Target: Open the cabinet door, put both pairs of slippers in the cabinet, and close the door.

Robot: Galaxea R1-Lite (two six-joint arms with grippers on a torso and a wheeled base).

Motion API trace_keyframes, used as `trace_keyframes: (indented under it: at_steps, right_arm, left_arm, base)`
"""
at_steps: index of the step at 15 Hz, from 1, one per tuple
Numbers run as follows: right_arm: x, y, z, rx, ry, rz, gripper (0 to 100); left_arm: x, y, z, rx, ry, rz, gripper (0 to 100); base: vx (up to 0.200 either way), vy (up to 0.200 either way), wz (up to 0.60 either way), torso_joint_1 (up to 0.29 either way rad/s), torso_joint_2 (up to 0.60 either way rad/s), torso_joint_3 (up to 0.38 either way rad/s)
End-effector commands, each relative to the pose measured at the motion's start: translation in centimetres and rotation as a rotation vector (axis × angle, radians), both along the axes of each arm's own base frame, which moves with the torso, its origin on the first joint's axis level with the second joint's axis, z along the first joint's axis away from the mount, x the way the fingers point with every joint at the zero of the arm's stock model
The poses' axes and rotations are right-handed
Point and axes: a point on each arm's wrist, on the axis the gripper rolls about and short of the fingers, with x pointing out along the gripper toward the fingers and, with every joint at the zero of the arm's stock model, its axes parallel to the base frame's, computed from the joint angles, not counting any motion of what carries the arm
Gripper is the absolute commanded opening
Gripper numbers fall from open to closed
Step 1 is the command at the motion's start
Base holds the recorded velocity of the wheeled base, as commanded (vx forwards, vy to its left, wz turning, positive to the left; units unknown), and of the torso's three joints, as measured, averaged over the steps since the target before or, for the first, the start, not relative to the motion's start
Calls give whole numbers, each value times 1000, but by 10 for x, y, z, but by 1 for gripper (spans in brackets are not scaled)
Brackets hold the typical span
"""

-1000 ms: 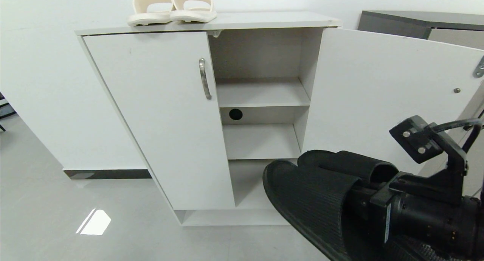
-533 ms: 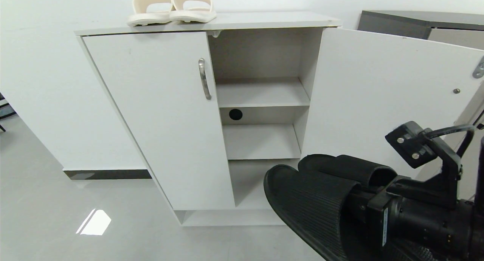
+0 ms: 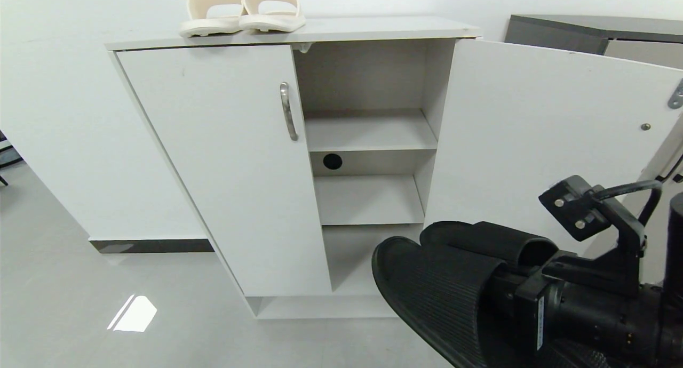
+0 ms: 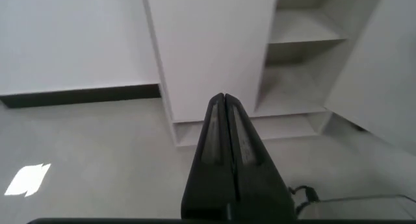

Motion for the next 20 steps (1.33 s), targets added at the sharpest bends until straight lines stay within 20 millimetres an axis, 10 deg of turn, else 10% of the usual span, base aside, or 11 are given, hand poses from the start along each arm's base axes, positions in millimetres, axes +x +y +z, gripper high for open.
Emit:
trace_keyframes:
  at_steps: [1,12,20]
  right_arm:
    - [2,2,-3,-11,8,0,0]
    - [22,35,-26,7,-19,-88,0]
    - [38,51,-59,-101,19,-204,0]
  left_arm:
    - [-6,1,-2,-12,-71,-65,0]
    - [-6,3,-2,-42,-75,3,0]
    - [-6,3,-2,-42,-75,3,0]
  base:
    - [0,0,0,0,0,0]
    - [0,0,0,0,0,0]
    - [0,175,0,6,-2,0]
